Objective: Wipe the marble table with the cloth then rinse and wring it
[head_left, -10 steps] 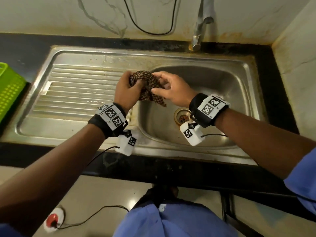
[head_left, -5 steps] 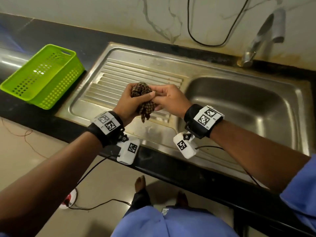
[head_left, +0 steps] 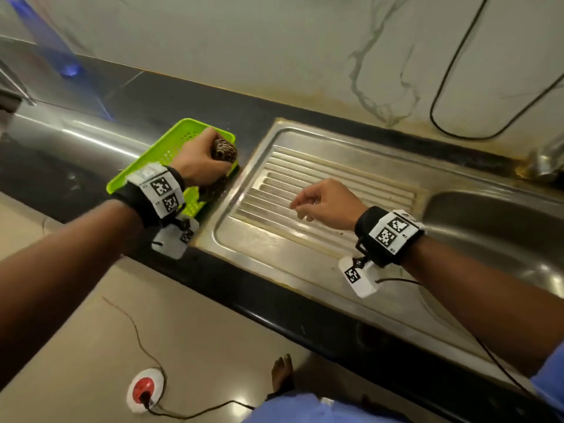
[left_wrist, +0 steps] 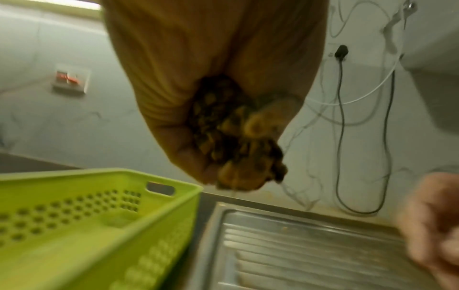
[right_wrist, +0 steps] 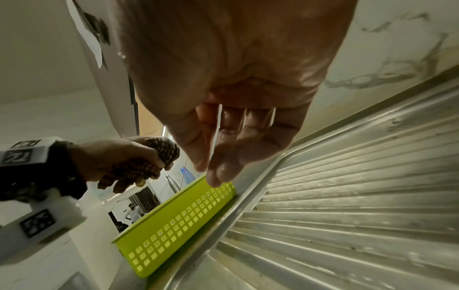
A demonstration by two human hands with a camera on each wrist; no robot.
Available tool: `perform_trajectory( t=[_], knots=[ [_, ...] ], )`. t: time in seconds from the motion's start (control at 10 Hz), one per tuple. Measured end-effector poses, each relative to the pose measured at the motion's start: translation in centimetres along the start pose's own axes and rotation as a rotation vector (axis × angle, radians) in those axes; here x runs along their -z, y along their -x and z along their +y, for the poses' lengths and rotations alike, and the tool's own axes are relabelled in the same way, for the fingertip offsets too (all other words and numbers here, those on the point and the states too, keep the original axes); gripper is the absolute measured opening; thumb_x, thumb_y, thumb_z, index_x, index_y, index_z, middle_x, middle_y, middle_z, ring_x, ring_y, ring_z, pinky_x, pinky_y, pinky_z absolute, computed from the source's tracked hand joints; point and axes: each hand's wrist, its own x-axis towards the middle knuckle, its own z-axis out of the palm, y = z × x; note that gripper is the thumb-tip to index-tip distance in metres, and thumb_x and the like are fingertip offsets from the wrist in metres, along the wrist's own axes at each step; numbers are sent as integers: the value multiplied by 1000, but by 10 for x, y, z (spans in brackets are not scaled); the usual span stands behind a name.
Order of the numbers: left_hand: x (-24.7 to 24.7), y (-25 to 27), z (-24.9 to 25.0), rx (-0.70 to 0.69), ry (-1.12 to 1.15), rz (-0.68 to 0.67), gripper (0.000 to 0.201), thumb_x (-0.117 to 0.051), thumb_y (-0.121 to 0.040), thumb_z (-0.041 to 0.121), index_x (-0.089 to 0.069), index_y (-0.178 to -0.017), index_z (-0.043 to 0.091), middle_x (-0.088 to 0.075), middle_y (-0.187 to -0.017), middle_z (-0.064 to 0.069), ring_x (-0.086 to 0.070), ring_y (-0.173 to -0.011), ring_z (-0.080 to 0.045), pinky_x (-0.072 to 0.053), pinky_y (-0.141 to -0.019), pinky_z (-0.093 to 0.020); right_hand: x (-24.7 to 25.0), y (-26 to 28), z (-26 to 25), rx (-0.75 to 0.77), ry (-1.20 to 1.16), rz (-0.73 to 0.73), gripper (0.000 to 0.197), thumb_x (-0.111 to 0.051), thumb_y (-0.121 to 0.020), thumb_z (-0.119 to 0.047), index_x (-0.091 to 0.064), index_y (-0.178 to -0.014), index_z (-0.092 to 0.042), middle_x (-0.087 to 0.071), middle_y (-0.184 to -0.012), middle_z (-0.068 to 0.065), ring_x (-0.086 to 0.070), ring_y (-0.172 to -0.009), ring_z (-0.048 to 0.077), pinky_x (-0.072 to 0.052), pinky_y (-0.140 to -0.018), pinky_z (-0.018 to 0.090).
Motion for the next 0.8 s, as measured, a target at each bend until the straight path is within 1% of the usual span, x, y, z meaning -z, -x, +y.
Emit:
perform_trajectory(
  t=[0.1,0.2,0.3,0.4,0.5,0.6,0.7,0.8],
  knots=[
    [36,-36,-32,20,-312,-66,39,-68,-77,10,-48,-110,14,-61,-93,-10,-59,-79,-25,-48,-69,-34,-20,-25,-16,-4,52,-58,14,-66,-85,-15,-76,-94,-21,-73,-81,-3,-68,-76,9,-58,-80,35],
    [48,-62,-58,53,-494,-149,37,-68,-78,11,-42,-104,16,-69,-85,-13,-66,-64,-27,-56,-61,-41,-37,-45,-24,9,114,-111,15,-66,-85,-18,-76,-95,-22,-73,-83,-5,-67,-80,7,-56,-83,38],
    [46,-84,-81,87,-607,-253,49,-75,-77,17,-43,-115,15,-69,-94,-19,-67,-76,-32,-56,-67,-41,-46,-60,-27,16,168,-163,15,-65,-86,-18,-76,-96,-23,-72,-80,-8,-64,-78,3,-55,-83,37],
    [36,-97,-97,96,-688,-359,74,-80,-76,25,-39,-136,13,-60,-122,-19,-59,-109,-33,-47,-77,-31,-46,-69,-26,0,213,-195,17,-63,-87,-18,-75,-97,-25,-67,-76,-14,-60,-76,0,-54,-85,38],
    [30,-106,-105,124,-706,-442,71,-73,-82,34,-37,-139,15,-52,-133,-17,-55,-116,-33,-47,-59,-27,-40,-73,-22,-23,222,-207,19,-62,-87,-18,-75,-99,-25,-71,-83,-8,-64,-87,9,-53,-87,42],
    [34,-110,-102,112,-716,-429,61,-70,-84,39,-45,-136,16,-53,-132,-14,-55,-115,-32,-46,-60,-25,-33,-74,-20,-50,238,-205,18,-62,-88,-20,-74,-101,-25,-73,-85,-5,-64,-89,10,-53,-88,42],
    [37,-114,-91,28,-774,-368,56,-70,-82,45,-53,-128,16,-60,-125,-13,-56,-113,-31,-45,-86,-32,-26,-72,-20,-51,273,-179,19,-62,-89,-20,-75,-101,-25,-69,-88,-10,-63,-91,11,-52,-89,42],
    [28,-117,-71,-111,-724,-267,44,-69,-82,41,-60,-118,18,-65,-114,-12,-59,-104,-31,-47,-85,-33,-15,-66,-12,-61,309,-110,19,-61,-89,-23,-74,-102,-26,-67,-92,-10,-62,-93,13,-53,-87,41]
  ],
)
